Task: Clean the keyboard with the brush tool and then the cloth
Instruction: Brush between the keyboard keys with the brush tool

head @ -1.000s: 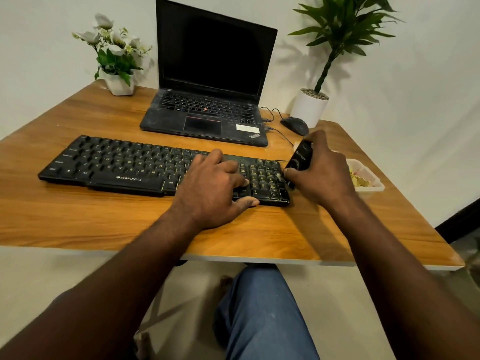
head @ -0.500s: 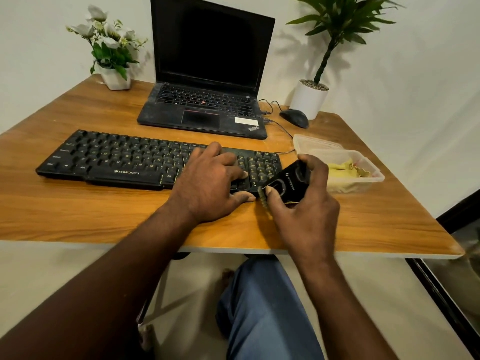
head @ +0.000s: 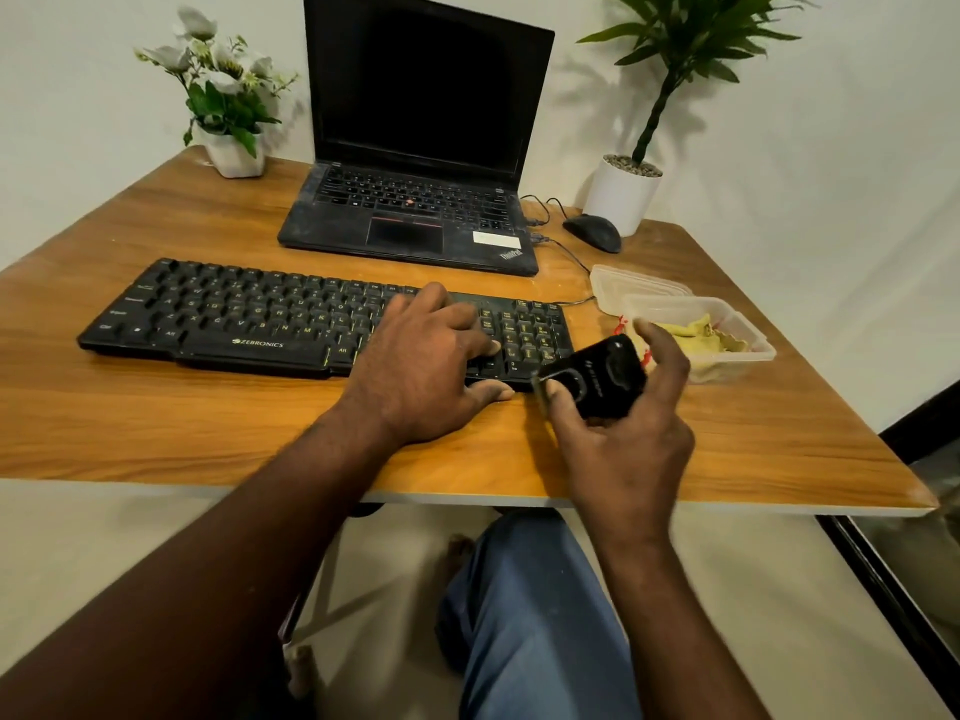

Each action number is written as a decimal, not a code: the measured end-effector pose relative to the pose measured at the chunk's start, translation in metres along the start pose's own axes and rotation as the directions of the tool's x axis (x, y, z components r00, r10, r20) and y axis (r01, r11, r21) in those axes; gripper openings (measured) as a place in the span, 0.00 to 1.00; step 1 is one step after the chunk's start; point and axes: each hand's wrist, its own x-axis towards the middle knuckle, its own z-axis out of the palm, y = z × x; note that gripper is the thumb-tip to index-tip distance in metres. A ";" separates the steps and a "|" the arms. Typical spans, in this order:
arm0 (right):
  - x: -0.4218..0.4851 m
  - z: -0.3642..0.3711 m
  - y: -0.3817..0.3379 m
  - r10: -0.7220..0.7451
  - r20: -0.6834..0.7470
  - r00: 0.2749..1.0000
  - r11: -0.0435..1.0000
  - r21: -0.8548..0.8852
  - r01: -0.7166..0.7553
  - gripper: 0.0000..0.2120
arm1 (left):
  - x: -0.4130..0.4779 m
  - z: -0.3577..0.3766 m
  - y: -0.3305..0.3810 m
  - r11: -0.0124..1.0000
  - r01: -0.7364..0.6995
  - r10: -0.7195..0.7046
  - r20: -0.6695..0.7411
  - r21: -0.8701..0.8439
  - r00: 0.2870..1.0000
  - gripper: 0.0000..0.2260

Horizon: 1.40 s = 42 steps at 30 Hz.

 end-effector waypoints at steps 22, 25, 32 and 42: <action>0.010 0.001 0.011 -0.081 0.099 0.992 0.996 0.044 0.077 0.27 | -0.001 0.000 0.002 1.000 0.017 -0.017 0.016 0.002 1.000 0.27; 0.019 -0.004 0.018 0.013 0.016 1.000 0.998 0.069 -0.014 0.28 | 0.000 0.000 0.002 1.000 0.017 -0.017 0.020 -0.005 1.000 0.28; 0.024 -0.002 0.014 -0.038 0.119 0.992 0.999 0.043 0.033 0.27 | -0.001 0.000 0.002 1.000 0.017 -0.017 0.021 -0.002 1.000 0.28; 0.031 -0.006 0.011 0.045 0.052 0.998 0.997 0.061 -0.048 0.27 | 0.000 -0.001 0.003 1.000 0.024 -0.024 0.025 -0.007 0.999 0.28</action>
